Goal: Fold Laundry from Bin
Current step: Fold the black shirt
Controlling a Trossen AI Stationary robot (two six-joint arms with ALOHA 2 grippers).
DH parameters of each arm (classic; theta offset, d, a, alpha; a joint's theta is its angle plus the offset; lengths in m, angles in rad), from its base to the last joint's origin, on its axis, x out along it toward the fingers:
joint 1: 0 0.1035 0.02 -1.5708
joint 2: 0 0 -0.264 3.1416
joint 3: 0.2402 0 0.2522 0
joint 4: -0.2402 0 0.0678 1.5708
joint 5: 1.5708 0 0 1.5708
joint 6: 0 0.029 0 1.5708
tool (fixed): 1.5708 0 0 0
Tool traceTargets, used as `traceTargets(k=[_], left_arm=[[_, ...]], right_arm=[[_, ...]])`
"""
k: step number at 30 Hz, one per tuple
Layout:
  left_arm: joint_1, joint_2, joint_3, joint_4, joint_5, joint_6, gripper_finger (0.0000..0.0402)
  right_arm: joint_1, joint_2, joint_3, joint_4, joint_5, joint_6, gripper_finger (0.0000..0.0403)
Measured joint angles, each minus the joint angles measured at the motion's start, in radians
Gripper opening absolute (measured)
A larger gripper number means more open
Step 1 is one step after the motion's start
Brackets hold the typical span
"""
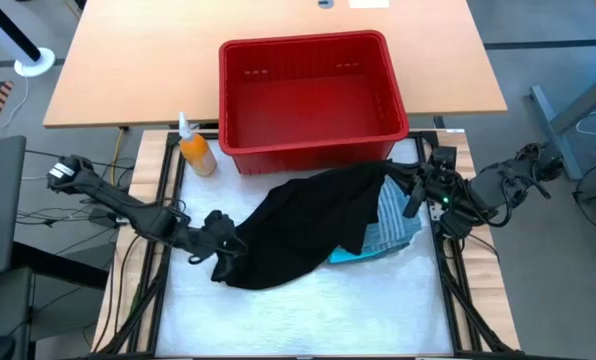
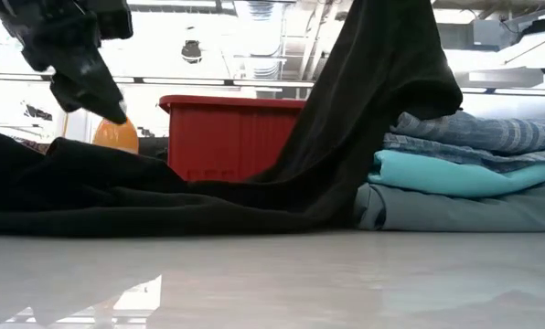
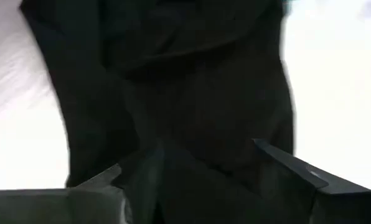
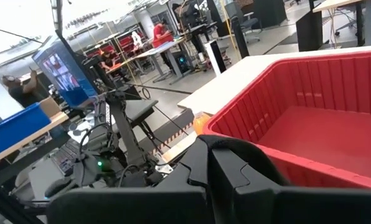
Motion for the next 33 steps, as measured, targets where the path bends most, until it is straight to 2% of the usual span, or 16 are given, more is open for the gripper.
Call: traceTargets(k=[5,10,14,16,18,23,26,30,33], left_arm=[[0.057,0.067,0.000,-0.001,-0.022,-0.019,0.0258],[0.108,0.146,0.000,0.015,-0.052,-0.032,0.0272],[0.133,0.208,0.001,0.073,0.083,-0.015,0.0265],[0.133,0.235,0.001,0.106,0.145,-0.009,0.0245],[0.119,0.245,0.001,0.151,0.154,-0.010,0.0202],[0.094,0.219,0.001,0.172,0.127,-0.055,0.0030],[0.082,0.171,0.008,0.164,0.100,-0.059,0.0011],[0.071,0.061,0.060,0.163,0.114,0.014,0.0002],[0.069,-0.040,0.117,0.204,0.234,0.125,0.0001]], right_arm=[[0.000,0.000,0.000,-0.020,0.000,0.000,0.0021],[0.000,0.000,0.000,-0.033,-0.023,0.000,0.0021],[0.000,0.000,0.000,-0.035,-0.024,0.000,0.0022],[0.000,0.000,0.000,-0.040,-0.024,-0.001,0.0023],[0.000,0.000,0.000,-0.052,-0.024,-0.001,0.0024],[0.000,0.000,0.000,-0.054,-0.024,0.000,0.0025],[0.000,0.000,0.000,-0.054,-0.024,-0.001,0.0025],[0.000,-0.012,0.000,-0.052,-0.025,0.000,0.0026],[0.000,-0.025,0.000,-0.033,-0.026,-0.001,0.0026]])
